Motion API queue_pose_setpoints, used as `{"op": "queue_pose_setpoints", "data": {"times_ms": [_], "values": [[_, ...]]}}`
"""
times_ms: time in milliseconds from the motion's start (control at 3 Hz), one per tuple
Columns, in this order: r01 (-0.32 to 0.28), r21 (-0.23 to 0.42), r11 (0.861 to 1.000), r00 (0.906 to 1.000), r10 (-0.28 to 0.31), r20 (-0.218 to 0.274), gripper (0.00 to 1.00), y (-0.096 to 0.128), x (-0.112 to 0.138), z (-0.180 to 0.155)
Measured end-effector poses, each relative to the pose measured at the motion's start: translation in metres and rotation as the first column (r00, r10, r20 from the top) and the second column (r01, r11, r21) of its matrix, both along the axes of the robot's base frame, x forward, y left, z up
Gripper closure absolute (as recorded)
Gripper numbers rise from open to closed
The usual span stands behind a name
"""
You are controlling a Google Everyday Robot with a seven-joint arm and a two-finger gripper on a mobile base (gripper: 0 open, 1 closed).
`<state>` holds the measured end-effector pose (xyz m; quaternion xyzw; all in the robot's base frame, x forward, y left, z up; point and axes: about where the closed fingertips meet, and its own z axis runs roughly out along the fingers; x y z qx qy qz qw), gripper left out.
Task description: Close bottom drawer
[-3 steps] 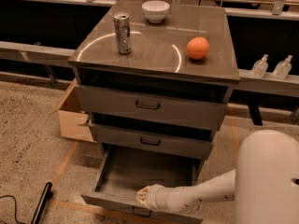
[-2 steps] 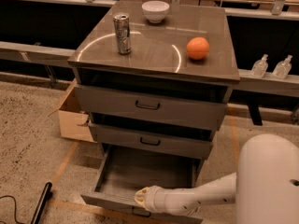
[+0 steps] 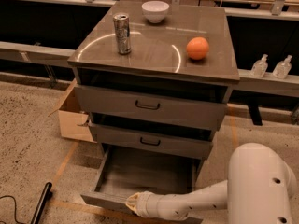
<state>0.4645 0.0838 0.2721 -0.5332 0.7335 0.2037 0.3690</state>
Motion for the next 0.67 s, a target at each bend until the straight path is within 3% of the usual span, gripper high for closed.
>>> {"op": "queue_pose_setpoints", "data": {"times_ms": [667], "values": [[-0.05, 0.043, 0.998, 0.9975, 0.052, -0.049, 1.0, 0.031, -0.025, -0.015]]}}
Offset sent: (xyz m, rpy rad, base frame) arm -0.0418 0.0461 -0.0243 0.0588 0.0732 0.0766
